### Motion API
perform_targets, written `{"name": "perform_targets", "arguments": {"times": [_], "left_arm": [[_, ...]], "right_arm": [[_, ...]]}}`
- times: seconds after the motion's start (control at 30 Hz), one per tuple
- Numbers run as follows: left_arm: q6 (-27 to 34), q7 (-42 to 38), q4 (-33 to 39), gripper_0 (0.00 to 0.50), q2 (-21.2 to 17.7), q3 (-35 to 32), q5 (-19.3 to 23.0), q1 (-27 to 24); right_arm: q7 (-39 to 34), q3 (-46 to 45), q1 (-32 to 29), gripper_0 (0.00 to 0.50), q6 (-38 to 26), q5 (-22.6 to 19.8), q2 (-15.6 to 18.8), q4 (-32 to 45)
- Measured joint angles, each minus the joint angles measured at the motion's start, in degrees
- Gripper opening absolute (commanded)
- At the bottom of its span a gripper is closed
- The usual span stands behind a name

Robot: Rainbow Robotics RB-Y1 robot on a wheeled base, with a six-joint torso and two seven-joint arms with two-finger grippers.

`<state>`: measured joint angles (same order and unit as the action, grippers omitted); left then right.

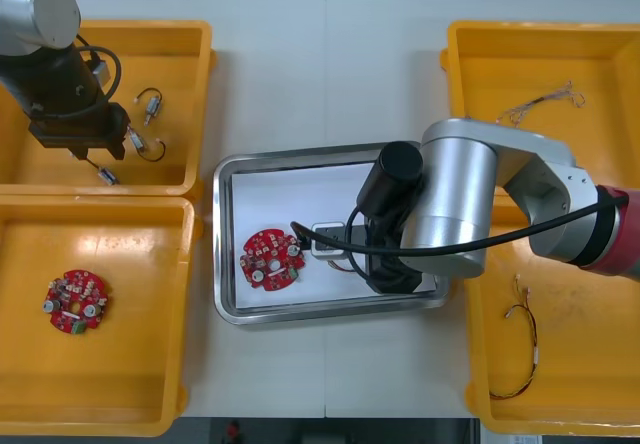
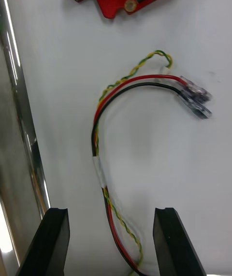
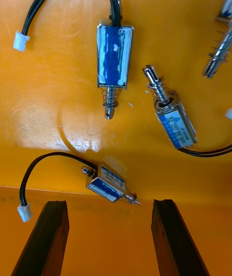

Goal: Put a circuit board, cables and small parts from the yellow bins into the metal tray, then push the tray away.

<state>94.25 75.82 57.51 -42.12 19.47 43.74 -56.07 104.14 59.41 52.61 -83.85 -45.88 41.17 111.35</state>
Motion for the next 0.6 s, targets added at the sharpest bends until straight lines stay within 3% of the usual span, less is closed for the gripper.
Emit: {"name": "perform_targets", "arguments": {"times": [0.4, 0.6], "left_arm": [[-3.2, 0.0, -3.6, 0.5, 1.4, 1.2, 0.0, 0.0], [-6.9, 0.0, -5.0, 0.5, 1.8, 5.4, 0.1, -0.1]], "right_arm": [[0.0, -13.7, 0.0, 0.5, -24.2, -0.1, -1.6, 7.8], [0.0, -24.1, -3.3, 0.5, -25.9, 1.0, -3.9, 12.6]]}}
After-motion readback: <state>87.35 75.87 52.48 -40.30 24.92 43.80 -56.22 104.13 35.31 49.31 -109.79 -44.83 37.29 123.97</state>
